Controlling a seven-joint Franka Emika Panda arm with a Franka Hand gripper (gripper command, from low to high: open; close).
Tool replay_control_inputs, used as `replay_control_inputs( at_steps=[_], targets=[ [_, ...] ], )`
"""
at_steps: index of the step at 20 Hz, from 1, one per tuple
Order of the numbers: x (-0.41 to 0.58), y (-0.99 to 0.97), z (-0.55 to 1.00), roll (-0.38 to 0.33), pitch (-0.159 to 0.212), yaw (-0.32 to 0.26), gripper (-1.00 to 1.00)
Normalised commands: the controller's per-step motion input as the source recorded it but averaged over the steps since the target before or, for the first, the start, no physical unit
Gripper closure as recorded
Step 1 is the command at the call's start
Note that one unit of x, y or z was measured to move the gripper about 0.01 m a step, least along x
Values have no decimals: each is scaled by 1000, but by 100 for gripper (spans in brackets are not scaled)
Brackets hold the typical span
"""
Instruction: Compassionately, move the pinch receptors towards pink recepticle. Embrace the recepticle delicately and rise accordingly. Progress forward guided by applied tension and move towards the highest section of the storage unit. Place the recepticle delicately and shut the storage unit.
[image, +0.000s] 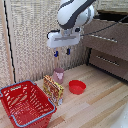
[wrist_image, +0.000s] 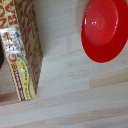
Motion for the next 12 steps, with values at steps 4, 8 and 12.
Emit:
replay_control_inputs(
  at_steps=[4,8,12],
  targets=[
    [169,-335,-17,22,0,-39,-100],
    [264,-533,-2,35,21,-114,-100],
    [258,-508,-11,33,10,-113,-100]
  ],
)
